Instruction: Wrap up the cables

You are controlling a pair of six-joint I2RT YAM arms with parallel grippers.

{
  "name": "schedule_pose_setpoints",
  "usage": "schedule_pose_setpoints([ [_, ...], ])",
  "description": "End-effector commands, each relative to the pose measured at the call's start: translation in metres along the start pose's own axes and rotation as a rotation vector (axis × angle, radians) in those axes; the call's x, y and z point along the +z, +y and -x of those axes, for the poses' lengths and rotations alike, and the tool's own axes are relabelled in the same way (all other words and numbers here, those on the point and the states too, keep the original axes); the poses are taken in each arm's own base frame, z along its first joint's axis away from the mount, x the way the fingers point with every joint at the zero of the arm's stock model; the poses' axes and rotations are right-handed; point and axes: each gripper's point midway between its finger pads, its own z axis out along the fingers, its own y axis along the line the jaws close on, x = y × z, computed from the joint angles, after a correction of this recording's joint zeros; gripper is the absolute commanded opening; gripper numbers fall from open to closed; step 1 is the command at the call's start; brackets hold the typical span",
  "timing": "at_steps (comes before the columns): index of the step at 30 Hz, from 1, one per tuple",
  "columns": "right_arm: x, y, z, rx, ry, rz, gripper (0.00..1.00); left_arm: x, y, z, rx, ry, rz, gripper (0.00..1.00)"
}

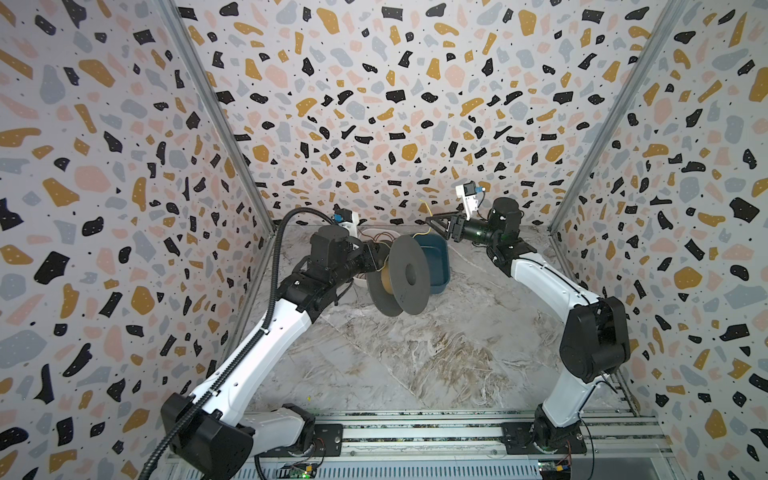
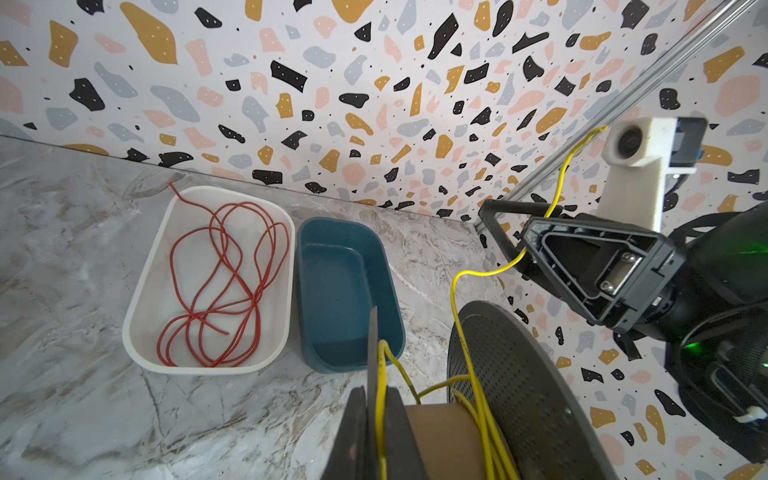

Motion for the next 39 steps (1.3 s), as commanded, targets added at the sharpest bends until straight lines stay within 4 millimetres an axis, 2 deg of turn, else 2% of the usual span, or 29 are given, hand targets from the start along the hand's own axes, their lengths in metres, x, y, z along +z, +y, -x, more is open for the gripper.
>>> schedule_pose_setpoints([
  [1,0.004,0.004,0.008,-0.046,0.012,-0.023,0.64,-0.007,-0.016,0.023,0.011,-0.071,-0.061,0.00],
  [15,0.018,0.032,-0.003,-0.192,0.076,-0.027,0.64,0.007,-0.012,0.015,0.026,-0.009,-0.043,0.00],
  [31,0.018,0.055,0.014,-0.308,0.058,-0.096,0.64,0.016,-0.007,0.000,0.035,0.046,-0.040,0.00],
  [39,0.016,0.072,0.018,-0.392,0.065,-0.140,0.59,0.021,-0.003,-0.008,0.037,0.066,-0.033,0.00],
])
